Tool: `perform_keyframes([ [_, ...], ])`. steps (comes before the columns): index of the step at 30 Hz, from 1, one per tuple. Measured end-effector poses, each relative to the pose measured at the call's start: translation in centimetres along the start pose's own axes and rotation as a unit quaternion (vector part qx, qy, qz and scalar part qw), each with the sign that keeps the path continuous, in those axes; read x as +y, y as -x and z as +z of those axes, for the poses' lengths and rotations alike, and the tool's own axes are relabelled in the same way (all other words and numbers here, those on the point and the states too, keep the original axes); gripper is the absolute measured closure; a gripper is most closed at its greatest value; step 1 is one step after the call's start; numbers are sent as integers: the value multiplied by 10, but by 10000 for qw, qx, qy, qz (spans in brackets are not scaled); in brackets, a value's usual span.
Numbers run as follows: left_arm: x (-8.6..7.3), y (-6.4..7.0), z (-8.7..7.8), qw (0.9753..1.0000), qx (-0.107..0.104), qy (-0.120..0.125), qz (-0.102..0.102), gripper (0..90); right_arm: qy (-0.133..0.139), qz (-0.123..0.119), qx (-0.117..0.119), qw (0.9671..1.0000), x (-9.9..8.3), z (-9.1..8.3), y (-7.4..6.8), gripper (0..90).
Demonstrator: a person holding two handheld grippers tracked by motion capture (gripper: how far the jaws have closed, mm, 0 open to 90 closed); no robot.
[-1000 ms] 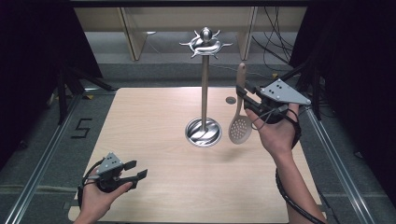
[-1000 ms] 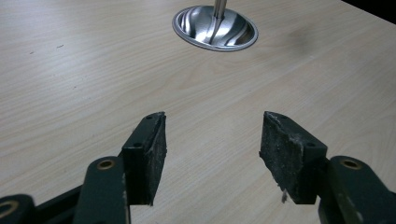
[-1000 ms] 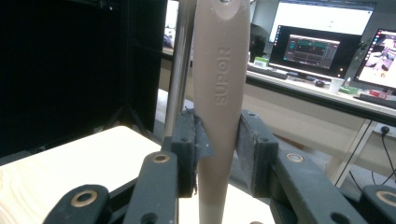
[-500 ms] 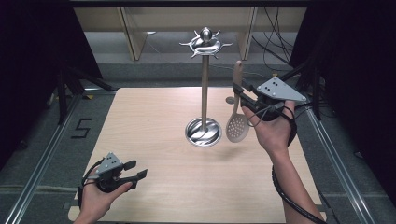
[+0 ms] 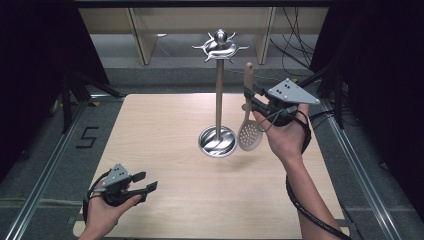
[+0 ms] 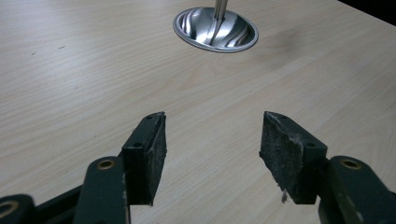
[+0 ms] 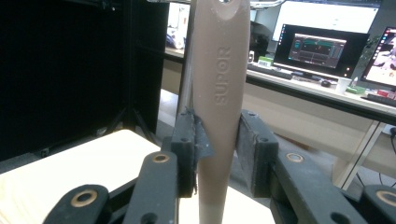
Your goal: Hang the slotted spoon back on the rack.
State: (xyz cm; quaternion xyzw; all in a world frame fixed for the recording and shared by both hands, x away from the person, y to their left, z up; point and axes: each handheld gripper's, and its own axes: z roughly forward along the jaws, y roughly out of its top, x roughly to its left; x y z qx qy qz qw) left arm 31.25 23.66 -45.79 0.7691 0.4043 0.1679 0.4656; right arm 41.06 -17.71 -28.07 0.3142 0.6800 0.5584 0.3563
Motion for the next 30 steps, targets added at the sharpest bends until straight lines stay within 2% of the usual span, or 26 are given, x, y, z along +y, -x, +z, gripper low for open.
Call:
perform_keyframes([
  [9, 0, 0, 0, 10000, 2, 0, 28, 401, 7, -23, 66, 10000, 2, 6, -4, 704],
  [10, 0, 0, 0, 10000, 2, -1, 31, 401, 11, -90, 57, 9999, 2, 7, -3, 705],
  [12, 0, 0, 0, 10000, 15, -8, 22, 401, -9, -26, 92, 10000, 3, 8, -4, 704],
  [17, 0, 0, 1, 10000, -41, 12, 1, 401, -9, -42, 100, 9999, 6, 13, -7, 705],
  [21, 0, 0, 0, 10000, 4, -2, 27, 401, -52, -13, 146, 9999, 7, 17, -9, 705],
  [30, 0, 1, 1, 10000, -33, 12, -8, 401, -55, 52, 156, 9998, 7, 23, -9, 704],
])
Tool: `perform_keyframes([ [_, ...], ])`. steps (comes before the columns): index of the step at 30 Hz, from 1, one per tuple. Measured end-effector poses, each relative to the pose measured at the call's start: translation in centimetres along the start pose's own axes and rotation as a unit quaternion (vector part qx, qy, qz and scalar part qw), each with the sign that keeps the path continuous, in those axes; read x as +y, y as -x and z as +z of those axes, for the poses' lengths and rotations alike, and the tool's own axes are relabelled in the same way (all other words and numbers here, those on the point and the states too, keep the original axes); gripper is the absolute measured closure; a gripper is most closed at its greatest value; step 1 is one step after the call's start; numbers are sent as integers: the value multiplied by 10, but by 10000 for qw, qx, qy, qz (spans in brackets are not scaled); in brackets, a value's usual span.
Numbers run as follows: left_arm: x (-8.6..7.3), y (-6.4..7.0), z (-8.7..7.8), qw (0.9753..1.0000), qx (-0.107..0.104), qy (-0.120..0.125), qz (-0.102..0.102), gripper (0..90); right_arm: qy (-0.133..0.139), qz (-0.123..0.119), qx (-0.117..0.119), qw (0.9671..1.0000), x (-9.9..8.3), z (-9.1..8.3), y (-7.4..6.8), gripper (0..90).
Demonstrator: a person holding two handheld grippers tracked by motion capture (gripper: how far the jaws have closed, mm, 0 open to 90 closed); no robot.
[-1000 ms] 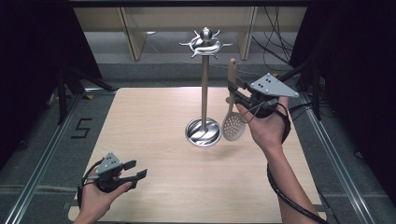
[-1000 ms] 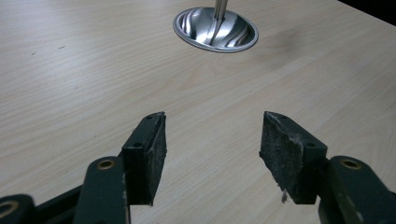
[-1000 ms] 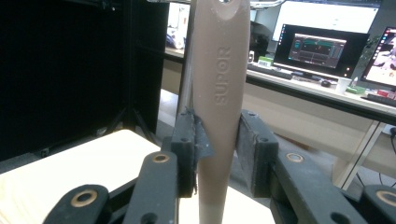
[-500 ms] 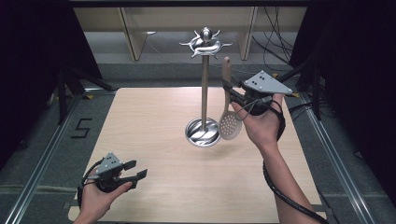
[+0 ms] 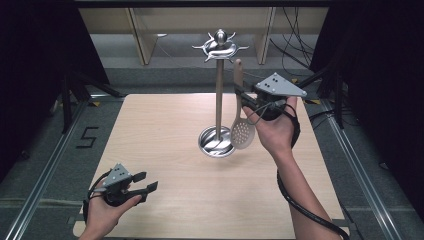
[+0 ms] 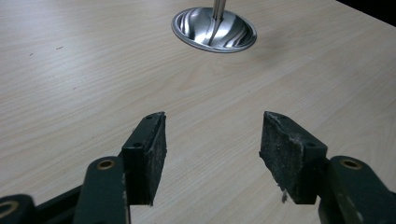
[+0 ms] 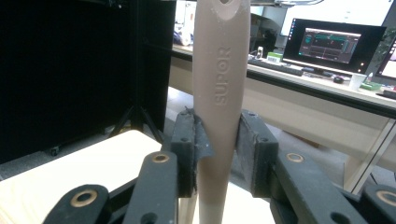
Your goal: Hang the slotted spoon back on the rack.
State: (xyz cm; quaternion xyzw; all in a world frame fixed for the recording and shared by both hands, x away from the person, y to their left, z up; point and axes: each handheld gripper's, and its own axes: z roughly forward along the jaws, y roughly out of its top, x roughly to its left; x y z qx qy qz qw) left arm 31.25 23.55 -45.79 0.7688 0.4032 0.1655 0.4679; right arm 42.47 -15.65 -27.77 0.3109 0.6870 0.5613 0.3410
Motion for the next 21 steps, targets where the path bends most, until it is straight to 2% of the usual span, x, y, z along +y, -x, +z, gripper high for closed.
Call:
perform_keyframes([
  [17, 0, 0, 0, 10000, 14, -4, 11, 401, -62, 19, 49, 10000, 3, 4, -3, 704],
  [18, 0, 0, 0, 10000, 10, 0, 10, 401, -6, -96, 24, 10000, 3, 5, -2, 704],
  [21, 0, 0, 0, 10000, 12, -7, 7, 401, -76, 15, 93, 9999, 4, 6, -4, 704],
])
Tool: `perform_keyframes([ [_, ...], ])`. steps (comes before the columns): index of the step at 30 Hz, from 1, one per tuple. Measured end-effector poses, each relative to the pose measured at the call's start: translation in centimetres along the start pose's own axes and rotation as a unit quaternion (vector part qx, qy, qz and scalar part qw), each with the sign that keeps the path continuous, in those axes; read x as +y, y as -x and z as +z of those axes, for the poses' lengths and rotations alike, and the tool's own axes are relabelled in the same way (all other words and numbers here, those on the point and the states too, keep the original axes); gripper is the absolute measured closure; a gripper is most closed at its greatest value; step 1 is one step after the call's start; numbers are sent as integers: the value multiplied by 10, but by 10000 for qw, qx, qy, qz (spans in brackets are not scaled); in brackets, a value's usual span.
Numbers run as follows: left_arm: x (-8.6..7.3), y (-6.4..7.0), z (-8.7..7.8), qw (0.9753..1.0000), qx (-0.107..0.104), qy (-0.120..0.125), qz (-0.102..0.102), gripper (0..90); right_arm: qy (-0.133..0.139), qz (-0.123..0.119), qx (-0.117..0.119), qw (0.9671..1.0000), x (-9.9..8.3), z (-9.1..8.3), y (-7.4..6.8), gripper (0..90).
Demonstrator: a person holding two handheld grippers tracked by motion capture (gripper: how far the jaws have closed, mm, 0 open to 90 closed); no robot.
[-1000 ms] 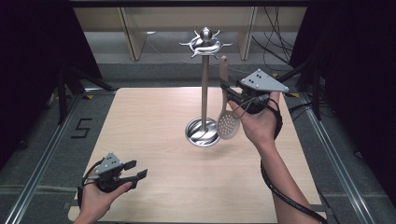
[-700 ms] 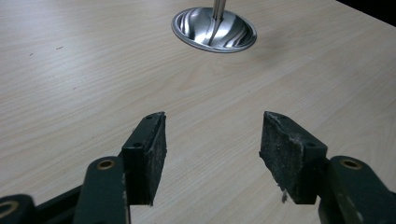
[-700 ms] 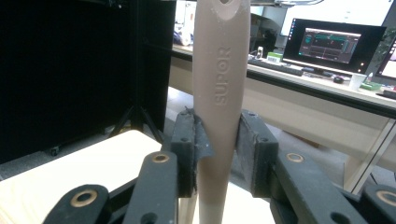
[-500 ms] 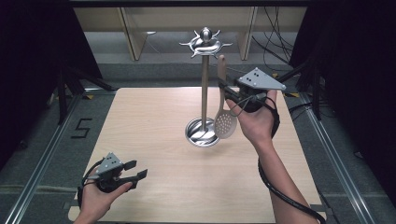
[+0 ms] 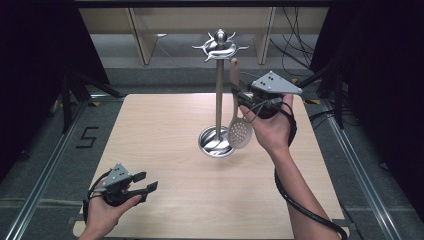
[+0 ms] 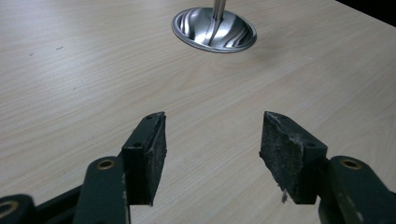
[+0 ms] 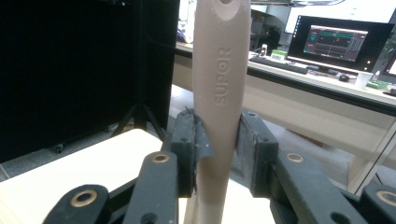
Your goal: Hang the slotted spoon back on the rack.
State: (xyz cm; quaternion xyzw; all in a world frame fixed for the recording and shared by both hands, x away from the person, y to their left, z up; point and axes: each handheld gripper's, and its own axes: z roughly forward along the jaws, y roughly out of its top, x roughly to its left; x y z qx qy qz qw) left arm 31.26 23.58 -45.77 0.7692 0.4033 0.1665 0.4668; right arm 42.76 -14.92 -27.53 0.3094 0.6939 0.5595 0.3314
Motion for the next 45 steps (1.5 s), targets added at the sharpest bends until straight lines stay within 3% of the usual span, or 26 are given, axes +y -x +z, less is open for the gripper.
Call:
perform_keyframes([
  [7, 0, 0, 0, 10000, -38, 6, -9, 401, -51, 32, -30, 10000, 0, 4, 0, 704],
  [8, 0, 0, 0, 10000, -30, 8, -12, 401, -3, -73, -37, 10000, 0, 5, 1, 704],
  [9, 0, 0, 0, 10000, -32, 9, -10, 400, -57, 44, 3, 10000, 0, 5, 0, 704],
  [17, 0, 0, 1, 10000, -35, 4, -12, 401, -48, -38, -46, 10000, 1, 10, 2, 703],
  [26, 0, 0, 1, 10000, -42, 0, -11, 401, -131, 75, -33, 9999, 2, 14, 0, 703],
  [38, 0, 0, 0, 10000, -41, -1, -12, 400, -46, 35, -54, 10000, 0, 16, 0, 695],
  [45, 0, 0, 0, 10000, -25, 1, -12, 400, -4, 113, 131, 9999, -1, 11, -5, 577],
])
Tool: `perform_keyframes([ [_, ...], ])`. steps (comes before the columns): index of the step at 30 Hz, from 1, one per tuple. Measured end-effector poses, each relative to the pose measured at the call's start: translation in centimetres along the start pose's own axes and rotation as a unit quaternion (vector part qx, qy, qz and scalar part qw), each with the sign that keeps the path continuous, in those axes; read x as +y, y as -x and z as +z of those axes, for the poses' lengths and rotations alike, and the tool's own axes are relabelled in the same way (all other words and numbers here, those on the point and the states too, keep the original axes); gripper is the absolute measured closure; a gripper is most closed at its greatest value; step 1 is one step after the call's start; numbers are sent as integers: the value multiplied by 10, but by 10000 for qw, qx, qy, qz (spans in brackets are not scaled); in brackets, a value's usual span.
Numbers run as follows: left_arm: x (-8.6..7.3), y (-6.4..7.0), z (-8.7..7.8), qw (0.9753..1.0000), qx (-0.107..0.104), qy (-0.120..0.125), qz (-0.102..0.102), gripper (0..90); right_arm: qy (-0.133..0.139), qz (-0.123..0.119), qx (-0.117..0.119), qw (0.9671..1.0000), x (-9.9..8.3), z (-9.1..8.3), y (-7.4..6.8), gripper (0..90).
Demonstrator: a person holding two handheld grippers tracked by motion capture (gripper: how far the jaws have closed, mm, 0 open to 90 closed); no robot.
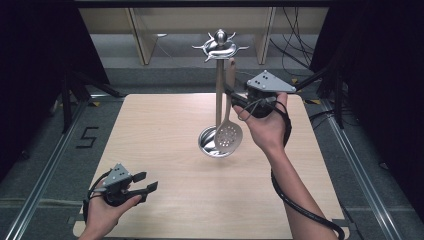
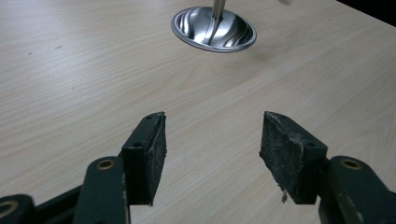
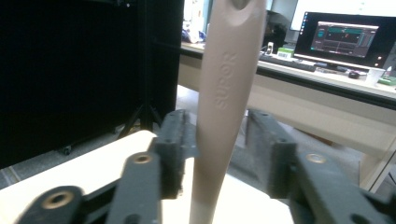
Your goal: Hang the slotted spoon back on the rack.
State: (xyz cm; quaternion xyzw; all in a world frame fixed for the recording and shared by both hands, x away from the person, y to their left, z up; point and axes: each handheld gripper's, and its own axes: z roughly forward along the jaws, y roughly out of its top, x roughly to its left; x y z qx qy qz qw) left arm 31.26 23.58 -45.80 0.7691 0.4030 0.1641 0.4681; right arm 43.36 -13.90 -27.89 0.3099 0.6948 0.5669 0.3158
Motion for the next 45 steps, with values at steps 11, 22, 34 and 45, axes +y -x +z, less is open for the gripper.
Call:
perform_keyframes([
  [11, 0, -1, -1, 10000, 14, -11, 63, 400, -138, -115, -44, 9998, -15, -28, -6, 418],
  [22, 0, -1, 0, 10000, 2, -9, 1, 399, -1059, 86, 300, 9939, -87, -65, -4, 417],
  [34, 0, 0, 1, 10000, 32, -19, -10, 398, -1674, 499, 420, 9837, -165, -94, -7, 477],
  [45, 1, 1, 0, 10000, -14, -23, -39, 398, -1658, 737, 612, 9815, -180, -98, -7, 601],
])
